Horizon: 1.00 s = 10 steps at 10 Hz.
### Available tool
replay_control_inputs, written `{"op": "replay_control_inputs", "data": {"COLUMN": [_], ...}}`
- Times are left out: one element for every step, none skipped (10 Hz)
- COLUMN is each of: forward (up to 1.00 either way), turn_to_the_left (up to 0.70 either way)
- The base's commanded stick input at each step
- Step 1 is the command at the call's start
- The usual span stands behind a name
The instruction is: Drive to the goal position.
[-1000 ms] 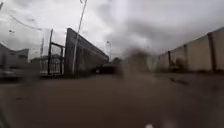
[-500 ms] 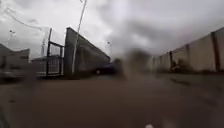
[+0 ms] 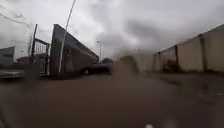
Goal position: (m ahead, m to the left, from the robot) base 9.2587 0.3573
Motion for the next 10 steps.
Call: {"op": "replay_control_inputs", "data": {"forward": [0.50,0.50,0.50,0.50,0.50,0.50,0.50,0.50,0.50,0.50], "turn_to_the_left": [-0.48,-0.48,-0.48,-0.48,-0.48,-0.48,-0.48,-0.48,-0.48,-0.48]}}
